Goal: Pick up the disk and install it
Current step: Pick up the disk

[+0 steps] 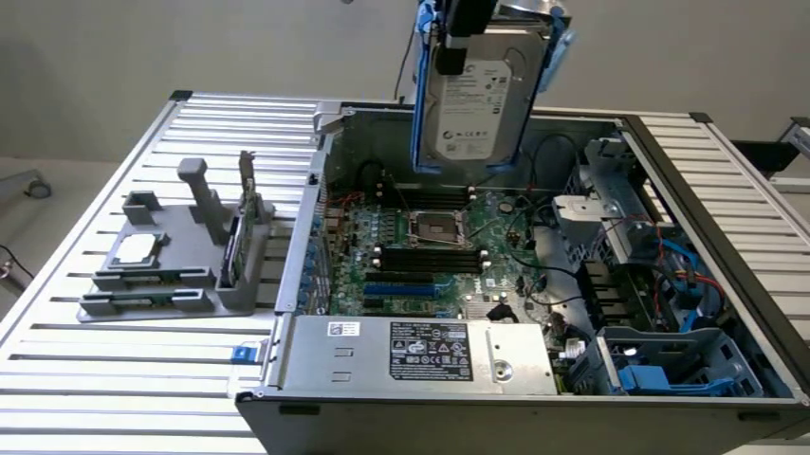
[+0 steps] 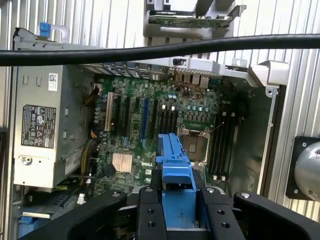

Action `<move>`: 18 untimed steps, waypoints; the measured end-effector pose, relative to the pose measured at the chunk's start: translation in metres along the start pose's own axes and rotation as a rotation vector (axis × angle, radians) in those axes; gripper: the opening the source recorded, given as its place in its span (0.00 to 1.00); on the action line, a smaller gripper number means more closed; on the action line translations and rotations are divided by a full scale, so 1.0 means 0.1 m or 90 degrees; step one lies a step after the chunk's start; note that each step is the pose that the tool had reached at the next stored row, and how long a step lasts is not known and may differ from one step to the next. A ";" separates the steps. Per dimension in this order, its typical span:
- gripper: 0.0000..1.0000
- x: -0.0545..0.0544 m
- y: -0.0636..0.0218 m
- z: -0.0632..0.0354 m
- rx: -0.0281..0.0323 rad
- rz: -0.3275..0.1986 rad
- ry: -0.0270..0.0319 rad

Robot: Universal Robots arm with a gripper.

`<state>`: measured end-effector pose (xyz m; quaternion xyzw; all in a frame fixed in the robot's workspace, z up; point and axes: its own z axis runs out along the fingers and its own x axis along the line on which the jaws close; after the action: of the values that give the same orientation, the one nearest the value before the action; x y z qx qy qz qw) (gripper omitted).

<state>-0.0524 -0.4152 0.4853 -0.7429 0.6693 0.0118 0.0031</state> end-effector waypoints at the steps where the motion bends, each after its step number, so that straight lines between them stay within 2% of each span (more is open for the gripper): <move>1: 0.33 0.03 -0.027 0.000 0.0000 0.000 0.0000; 18: 0.33 0.56 -0.426 0.001 0.0000 0.000 0.0000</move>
<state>-0.0042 -0.4664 0.4835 -0.7429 0.6693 0.0118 0.0031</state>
